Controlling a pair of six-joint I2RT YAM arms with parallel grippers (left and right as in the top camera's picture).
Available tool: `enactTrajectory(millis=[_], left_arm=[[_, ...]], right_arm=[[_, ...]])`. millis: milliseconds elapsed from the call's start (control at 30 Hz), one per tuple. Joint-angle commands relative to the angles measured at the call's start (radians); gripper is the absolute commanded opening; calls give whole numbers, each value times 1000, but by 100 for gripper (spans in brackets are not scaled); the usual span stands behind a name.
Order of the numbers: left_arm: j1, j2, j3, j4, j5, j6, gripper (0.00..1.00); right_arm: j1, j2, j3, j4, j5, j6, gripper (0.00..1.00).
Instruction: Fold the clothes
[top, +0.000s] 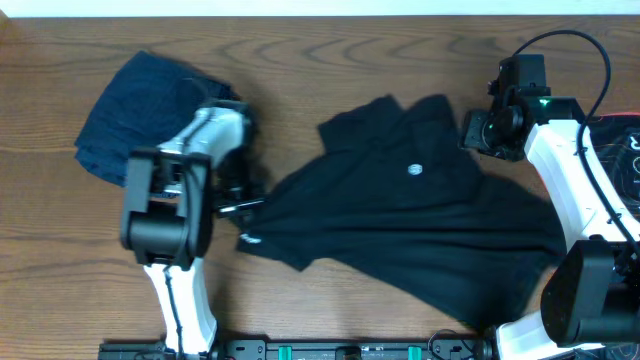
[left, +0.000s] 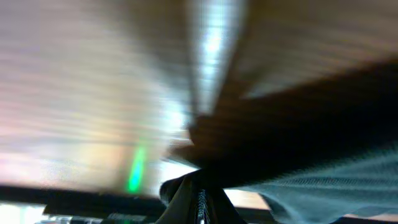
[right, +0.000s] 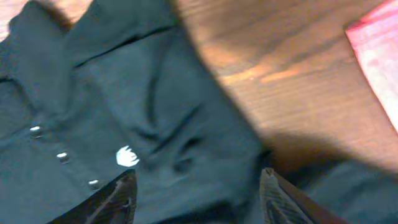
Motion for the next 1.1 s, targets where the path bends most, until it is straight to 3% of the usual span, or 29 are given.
enactTrajectory(millis=[0,200,333,533,600,767,967,1000,1067], left_arm=[[92,-16,-47,-17,-71,-4,6],[169,-135,-145,10,-70,11,6],[167,-266,-195,21,-69,15,7],[163,-472,-194,20,-32,29,42],[163,-535,-194,20,-32,30,54],[163,-659,-194,21,-32,29,61],[163,-710,-194,21,-32,29,64],[163,-710,-194,21,-32,29,64],[163,-710,-194,21,-32,29,64]], right_arm=[[-7,-4,3,25,-104,-86,63],[26,-3,3,129,-246,-89,63],[97,11,3,195,-241,-79,63],[224,117,3,247,-146,-39,60],[259,159,3,254,-131,-39,54],[331,236,3,247,-24,-40,48],[384,288,3,234,94,-40,53],[389,297,3,233,103,-40,51],[394,312,3,233,121,-40,37]])
